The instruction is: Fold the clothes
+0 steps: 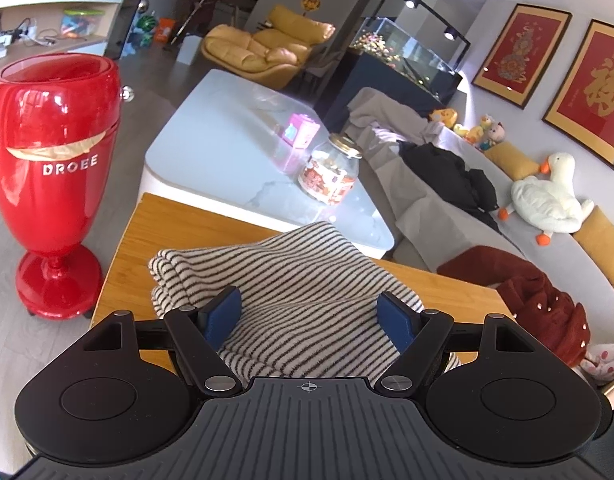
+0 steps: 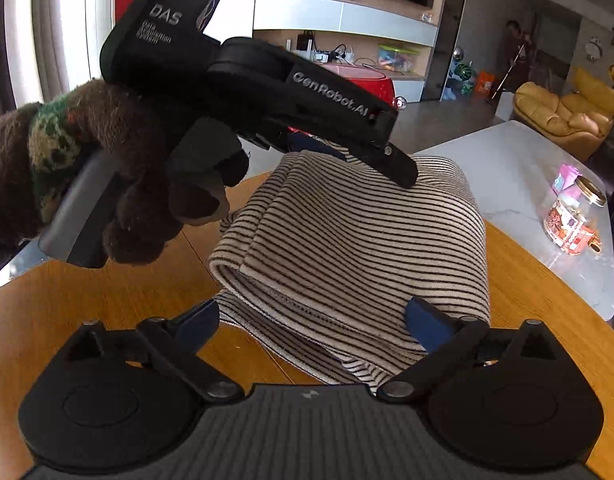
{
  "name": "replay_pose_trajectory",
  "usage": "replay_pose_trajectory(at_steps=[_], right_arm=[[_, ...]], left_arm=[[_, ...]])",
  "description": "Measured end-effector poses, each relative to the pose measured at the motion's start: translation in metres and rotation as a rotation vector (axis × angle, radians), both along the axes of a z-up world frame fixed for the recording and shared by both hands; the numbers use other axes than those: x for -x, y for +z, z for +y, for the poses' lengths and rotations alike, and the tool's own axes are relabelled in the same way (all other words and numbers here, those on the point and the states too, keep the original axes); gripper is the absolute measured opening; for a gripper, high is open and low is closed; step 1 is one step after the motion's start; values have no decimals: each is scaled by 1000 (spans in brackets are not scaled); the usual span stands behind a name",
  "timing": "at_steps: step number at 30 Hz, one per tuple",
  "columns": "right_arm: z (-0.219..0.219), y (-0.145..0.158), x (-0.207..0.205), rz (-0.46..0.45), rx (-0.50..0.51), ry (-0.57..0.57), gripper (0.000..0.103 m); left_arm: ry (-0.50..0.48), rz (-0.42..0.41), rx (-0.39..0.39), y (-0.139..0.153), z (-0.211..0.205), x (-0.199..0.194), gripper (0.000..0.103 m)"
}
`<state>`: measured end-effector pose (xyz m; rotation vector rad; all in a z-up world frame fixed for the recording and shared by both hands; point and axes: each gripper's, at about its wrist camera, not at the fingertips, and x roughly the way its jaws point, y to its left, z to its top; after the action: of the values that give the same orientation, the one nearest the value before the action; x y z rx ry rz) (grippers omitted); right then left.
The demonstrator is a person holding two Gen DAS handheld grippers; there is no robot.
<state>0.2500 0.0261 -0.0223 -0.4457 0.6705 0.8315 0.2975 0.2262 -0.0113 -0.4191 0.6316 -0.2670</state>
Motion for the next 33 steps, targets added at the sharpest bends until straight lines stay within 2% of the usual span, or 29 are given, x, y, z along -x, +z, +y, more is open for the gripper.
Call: replay_pose_trajectory(at_steps=[3,11,14,16,18,21,24,26,30,32,33], right_arm=[[0,1,-3,17,-8,-13,103],[-5,1,-9,43,-30,-11,103],[-7,0,-9,40,-36,-7,103],[-8,-1,-9,39,-42,-4,103],[-9,-2,-9,39,-47,-2,103],[-12,-1,-8,44,-60,-1,103],[-20,4,-7,62,-98,9,103],[-30,12,-9,90,-150,18,103],[-63,29,-18,127,-290,-33,103],[-82,32,-28,115,-347,-95,103],[-91,33,-33,109,-375,-126,103]], left_arm=[[21,-6,19,10,1,4,80],[63,-92,47,28,8,8,83],[89,-174,23,40,5,19,83],[96,-227,34,49,4,25,84],[104,-280,45,59,4,31,90],[65,-179,99,44,6,12,90],[91,-25,60,7,7,-12,81],[97,-11,64,-10,12,-17,78],[117,-16,61,0,15,-10,78],[141,-31,42,9,14,3,83],[153,-36,33,14,13,13,90]])
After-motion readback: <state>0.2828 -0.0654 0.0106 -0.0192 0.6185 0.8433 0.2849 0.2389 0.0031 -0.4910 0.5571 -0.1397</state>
